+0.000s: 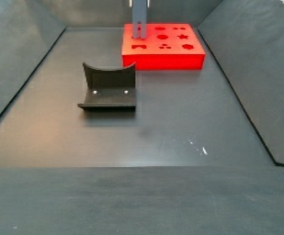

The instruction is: Insert the double-square object.

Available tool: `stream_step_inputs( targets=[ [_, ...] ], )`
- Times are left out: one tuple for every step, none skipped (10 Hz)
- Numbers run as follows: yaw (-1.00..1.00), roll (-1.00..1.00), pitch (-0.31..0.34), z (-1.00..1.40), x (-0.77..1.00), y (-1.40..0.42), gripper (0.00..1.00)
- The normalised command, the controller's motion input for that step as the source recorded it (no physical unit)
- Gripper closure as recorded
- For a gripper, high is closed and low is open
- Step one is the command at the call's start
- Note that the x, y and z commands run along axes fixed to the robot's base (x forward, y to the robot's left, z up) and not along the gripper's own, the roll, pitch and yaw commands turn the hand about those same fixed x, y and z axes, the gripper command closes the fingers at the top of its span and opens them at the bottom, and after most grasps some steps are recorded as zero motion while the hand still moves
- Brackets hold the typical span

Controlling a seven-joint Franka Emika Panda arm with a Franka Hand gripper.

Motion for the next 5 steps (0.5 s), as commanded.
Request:
stream_step_inputs(
  targets=[
    [0.00,0.08,0.079,-0.87,0.00,-0.09,1.00],
    [0.00,0.03,0.089,-0.70,0.00,-0.14,1.00],
    [0.00,-0.01,0.043,-0.41,0.00,-0.06,1.00],
    [0.00,0.00,0.031,-0.24,0.00,-0.07,1.00],
    [0.00,0.00,0.000,0.00,0.00,0.00,1.00]
  ],
)
